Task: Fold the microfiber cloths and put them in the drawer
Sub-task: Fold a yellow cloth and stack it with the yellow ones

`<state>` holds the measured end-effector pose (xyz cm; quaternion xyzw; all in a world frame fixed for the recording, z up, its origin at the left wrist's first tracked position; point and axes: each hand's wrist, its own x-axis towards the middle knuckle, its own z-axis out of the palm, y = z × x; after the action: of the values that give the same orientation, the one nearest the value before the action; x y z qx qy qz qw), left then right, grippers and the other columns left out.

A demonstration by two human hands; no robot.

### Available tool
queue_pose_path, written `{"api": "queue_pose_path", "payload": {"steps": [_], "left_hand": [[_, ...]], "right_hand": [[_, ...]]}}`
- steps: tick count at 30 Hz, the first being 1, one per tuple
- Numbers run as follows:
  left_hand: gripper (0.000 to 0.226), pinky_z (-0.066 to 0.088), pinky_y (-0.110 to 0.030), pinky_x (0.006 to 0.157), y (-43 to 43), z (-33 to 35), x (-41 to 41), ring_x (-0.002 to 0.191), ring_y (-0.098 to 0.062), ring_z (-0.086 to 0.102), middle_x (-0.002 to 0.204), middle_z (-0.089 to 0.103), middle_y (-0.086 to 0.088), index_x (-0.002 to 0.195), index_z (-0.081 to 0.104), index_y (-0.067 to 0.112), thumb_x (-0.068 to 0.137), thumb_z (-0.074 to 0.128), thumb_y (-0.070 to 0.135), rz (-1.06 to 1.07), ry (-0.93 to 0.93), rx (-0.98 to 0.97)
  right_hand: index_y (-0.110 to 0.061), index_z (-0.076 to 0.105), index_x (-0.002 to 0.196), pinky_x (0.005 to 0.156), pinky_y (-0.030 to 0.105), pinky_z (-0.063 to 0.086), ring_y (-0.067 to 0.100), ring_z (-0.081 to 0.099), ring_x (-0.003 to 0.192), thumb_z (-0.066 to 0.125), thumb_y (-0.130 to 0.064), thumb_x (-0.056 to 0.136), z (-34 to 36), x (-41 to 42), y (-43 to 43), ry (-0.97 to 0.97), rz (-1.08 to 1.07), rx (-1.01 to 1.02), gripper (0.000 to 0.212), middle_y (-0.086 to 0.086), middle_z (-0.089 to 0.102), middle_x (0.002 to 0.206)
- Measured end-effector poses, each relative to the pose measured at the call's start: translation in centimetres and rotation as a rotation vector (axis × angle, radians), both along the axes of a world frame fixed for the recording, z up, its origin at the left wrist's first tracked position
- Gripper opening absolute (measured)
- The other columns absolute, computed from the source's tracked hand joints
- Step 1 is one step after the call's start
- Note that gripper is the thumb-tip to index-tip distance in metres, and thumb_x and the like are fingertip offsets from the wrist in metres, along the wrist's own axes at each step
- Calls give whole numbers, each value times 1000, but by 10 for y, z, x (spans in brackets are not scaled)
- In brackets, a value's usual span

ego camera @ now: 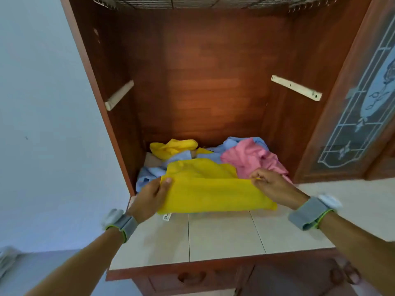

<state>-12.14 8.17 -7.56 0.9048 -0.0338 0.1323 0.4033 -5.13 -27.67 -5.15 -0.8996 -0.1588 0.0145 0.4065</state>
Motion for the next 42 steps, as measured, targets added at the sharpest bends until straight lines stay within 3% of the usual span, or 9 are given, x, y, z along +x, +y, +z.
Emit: {"api": "queue_pose_path", "payload": {"steps": [4, 7, 10, 15, 18, 21, 28, 32, 42], "left_hand": [[66, 53, -48, 84, 1, -38, -27, 92, -22, 69, 99, 72, -7, 112, 63, 18, 91, 33, 73, -176, 289, -73], [44, 52, -36, 95, 1, -43, -52, 106, -14, 67, 117, 71, 7, 126, 59, 23, 98, 42, 54, -301, 510, -224], [34, 49, -23, 93, 2, -40, -66, 106, -4, 65, 113, 69, 18, 121, 58, 24, 99, 44, 46, -368, 570, -210], [25, 42, -34, 59, 12, -30, -35, 61, -9, 48, 61, 50, 12, 84, 55, 20, 100, 45, 36, -117, 322, -228], [28, 41, -41, 53, 15, -32, -4, 53, -11, 40, 55, 41, 9, 73, 49, 29, 101, 48, 30, -1, 134, -66], [25, 38, -38, 54, 9, -32, 27, 53, -14, 47, 57, 47, 3, 77, 53, 16, 100, 51, 27, 87, 34, 67], [20, 45, -37, 75, 3, -51, 68, 98, -35, 62, 96, 67, -9, 109, 66, 16, 96, 56, 27, 196, 148, 285], [23, 32, -29, 56, 9, -65, 68, 78, -25, 62, 73, 62, 3, 66, 56, 34, 88, 54, 42, 80, 249, 303], [30, 32, -25, 58, 11, -56, 76, 64, -12, 45, 66, 46, 3, 70, 49, 14, 91, 64, 30, -68, 378, 274]], "right_hand": [[-30, 67, 92, 50, 28, 38, 13, 44, 55, 60, -25, 91, -30, -21, -10, 362, 190, -165, 8, 0, 50, 69], [-38, 69, 96, 69, 45, 48, 23, 52, 75, 66, -48, 76, -33, -37, -15, 636, 362, -317, 23, 3, 60, 84], [-27, 68, 105, 60, 31, 50, 16, 56, 66, 65, -34, 89, -21, -47, -13, 792, 466, -273, 18, 1, 61, 79], [-21, 65, 102, 68, 25, 42, 11, 52, 75, 60, -20, 95, -31, -16, -5, 270, 248, -165, 8, 2, 60, 89], [-22, 64, 93, 74, 35, 48, 21, 62, 81, 61, -17, 93, -44, 5, 4, 49, 69, -108, 6, 2, 69, 91], [-30, 61, 91, 72, 31, 46, 19, 63, 81, 59, -22, 93, -54, 21, 10, -81, -53, -213, 8, -5, 68, 85], [-28, 62, 115, 89, 37, 49, 30, 57, 115, 55, -34, 92, -82, 38, 18, -14, -130, -533, 24, 6, 66, 118], [-27, 62, 115, 91, 37, 48, 30, 54, 116, 58, -34, 91, -85, 38, 19, 9, -150, -538, 26, 8, 61, 117], [-18, 58, 100, 85, 34, 48, 28, 60, 102, 60, -26, 89, -77, 39, 16, 5, -119, -442, 14, 6, 62, 104]]}}
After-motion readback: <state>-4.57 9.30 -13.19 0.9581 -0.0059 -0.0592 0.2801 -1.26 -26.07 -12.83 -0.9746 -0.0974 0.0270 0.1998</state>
